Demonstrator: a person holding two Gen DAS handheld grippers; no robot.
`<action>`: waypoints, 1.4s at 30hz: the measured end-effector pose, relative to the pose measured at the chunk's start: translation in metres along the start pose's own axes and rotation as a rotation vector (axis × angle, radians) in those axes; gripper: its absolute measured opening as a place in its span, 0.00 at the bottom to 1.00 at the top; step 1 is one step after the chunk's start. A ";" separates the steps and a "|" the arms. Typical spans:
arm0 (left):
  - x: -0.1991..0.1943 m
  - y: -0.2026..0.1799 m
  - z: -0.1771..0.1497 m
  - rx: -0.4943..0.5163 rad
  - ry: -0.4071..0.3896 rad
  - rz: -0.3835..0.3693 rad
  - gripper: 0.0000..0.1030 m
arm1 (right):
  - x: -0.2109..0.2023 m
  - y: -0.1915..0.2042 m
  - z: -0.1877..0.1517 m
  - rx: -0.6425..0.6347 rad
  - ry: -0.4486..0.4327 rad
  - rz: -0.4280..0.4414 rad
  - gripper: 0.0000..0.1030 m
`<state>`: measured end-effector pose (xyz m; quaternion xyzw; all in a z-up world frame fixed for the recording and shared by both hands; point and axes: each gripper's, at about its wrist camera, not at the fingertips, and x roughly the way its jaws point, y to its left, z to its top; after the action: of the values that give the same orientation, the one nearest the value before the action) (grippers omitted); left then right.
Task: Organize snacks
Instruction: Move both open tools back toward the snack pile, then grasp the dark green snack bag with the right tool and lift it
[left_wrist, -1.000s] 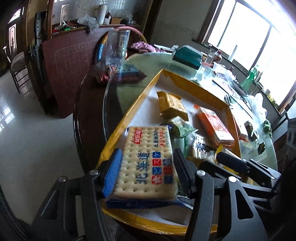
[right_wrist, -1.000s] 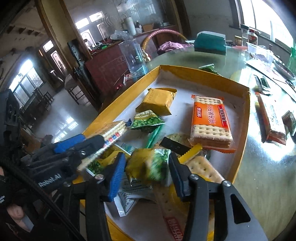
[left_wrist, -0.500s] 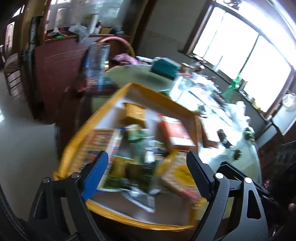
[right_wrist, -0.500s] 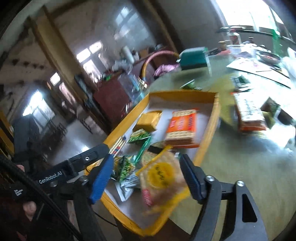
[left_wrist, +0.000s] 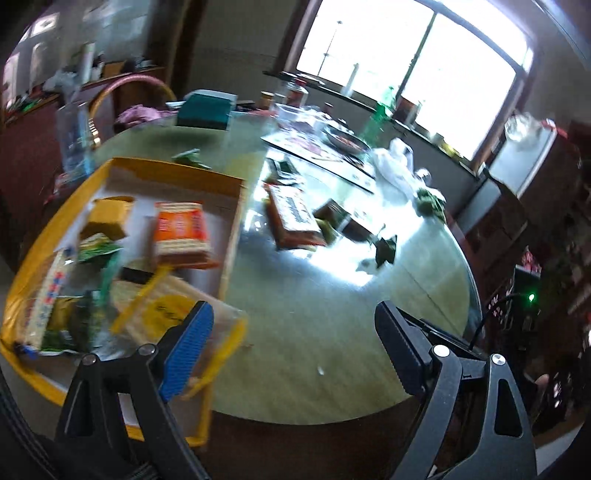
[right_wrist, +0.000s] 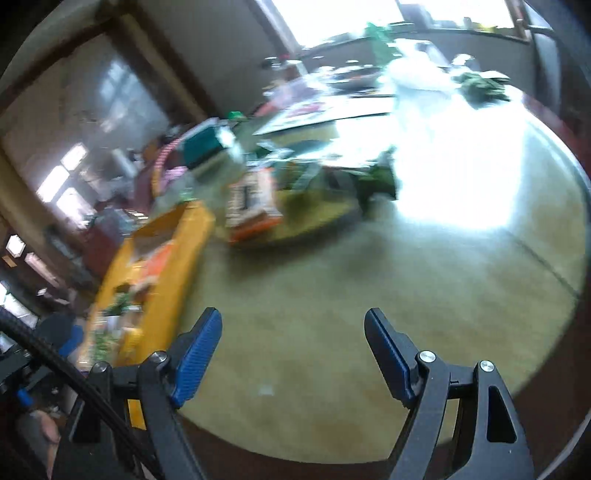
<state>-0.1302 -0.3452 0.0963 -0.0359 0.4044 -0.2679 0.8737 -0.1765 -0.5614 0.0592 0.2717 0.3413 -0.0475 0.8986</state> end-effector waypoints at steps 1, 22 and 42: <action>0.004 -0.004 -0.003 0.009 0.010 0.009 0.86 | -0.001 -0.005 -0.002 -0.003 0.005 -0.011 0.78; 0.012 -0.027 -0.015 0.053 0.053 0.042 0.86 | -0.028 -0.006 0.003 -0.061 -0.068 -0.031 0.78; 0.027 -0.011 -0.008 0.000 0.062 0.042 0.86 | 0.027 -0.030 0.055 -0.047 0.043 0.012 0.78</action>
<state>-0.1269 -0.3664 0.0753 -0.0189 0.4320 -0.2504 0.8662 -0.1317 -0.6126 0.0624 0.2536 0.3598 -0.0284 0.8975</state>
